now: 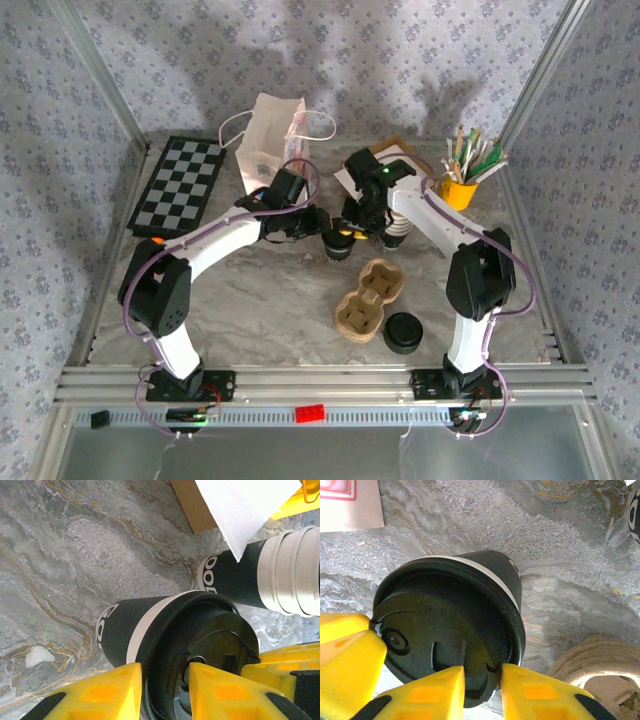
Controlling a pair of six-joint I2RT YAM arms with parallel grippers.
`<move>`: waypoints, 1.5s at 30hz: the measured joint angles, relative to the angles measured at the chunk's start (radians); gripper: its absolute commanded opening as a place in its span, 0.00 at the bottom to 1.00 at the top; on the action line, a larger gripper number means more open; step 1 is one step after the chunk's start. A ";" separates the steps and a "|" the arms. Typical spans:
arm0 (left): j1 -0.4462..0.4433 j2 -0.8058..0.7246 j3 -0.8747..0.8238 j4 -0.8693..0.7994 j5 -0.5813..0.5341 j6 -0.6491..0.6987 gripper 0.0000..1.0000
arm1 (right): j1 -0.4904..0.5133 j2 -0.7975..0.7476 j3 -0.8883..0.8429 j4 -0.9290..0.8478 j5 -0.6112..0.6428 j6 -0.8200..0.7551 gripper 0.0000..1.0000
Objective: Pack the takeout coffee
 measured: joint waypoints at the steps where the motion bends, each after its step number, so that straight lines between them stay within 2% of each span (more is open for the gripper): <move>1: 0.001 0.000 0.000 0.000 0.000 0.003 0.29 | 0.000 0.001 0.000 0.000 0.000 -0.002 0.23; 32: -0.011 -0.023 -0.046 0.001 -0.027 0.043 0.25 | 0.043 0.005 -0.025 0.041 0.083 -0.021 0.22; 39: -0.014 -0.023 -0.047 0.006 -0.034 0.052 0.26 | 0.050 0.003 -0.026 0.038 0.094 -0.013 0.25; 45: -0.015 -0.023 -0.043 -0.001 -0.034 0.050 0.33 | 0.052 -0.005 -0.031 0.025 0.070 0.021 0.30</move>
